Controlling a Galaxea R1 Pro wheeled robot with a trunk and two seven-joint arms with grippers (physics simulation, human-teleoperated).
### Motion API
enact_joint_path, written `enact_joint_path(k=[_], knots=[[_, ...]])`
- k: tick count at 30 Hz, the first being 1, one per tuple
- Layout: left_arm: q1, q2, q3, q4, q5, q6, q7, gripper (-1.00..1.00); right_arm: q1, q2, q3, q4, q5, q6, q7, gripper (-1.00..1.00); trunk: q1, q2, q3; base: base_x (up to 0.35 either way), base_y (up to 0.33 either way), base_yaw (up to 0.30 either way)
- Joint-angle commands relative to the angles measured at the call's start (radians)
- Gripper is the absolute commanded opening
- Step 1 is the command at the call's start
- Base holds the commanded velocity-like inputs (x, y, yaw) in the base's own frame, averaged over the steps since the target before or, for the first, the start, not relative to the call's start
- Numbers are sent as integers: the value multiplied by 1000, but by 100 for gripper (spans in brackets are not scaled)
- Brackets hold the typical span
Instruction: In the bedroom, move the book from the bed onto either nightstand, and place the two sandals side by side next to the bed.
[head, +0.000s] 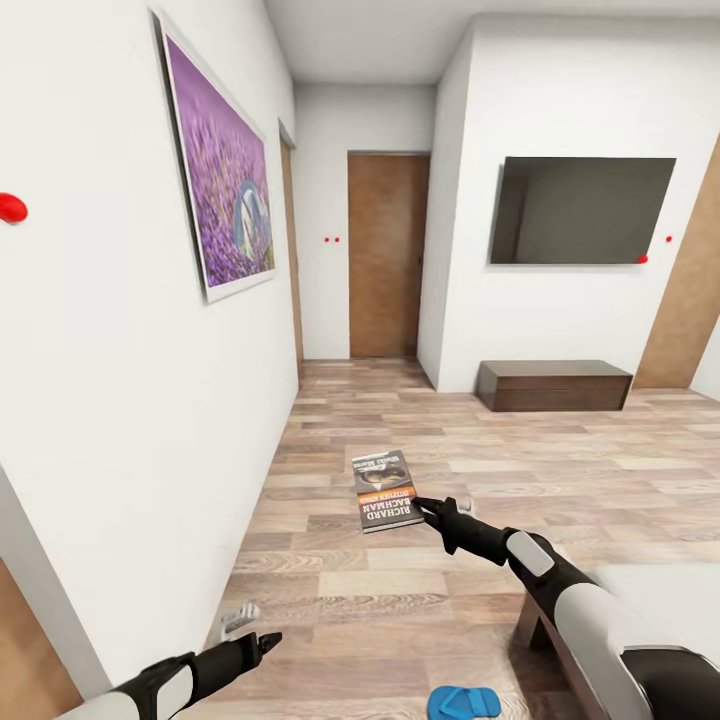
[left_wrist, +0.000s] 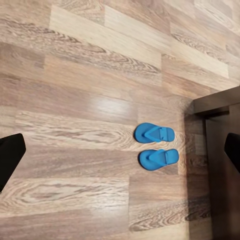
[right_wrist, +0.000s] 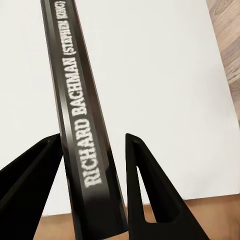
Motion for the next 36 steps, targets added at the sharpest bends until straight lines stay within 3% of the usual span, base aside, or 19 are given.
enact_joint_path(k=[1, 36], knots=[[0, 0, 3, -1, 7, 9, -4, 100, -1, -1, 4, 0, -5, 3, 2, -100, 0, -1, -1, 89, 94, -5], [0, 0, 6, -1, 7, 9, -4, 100, -1, 0, 5, 1, -1, 3, 1, -100, 0, -1, -1, 81, 87, -32]])
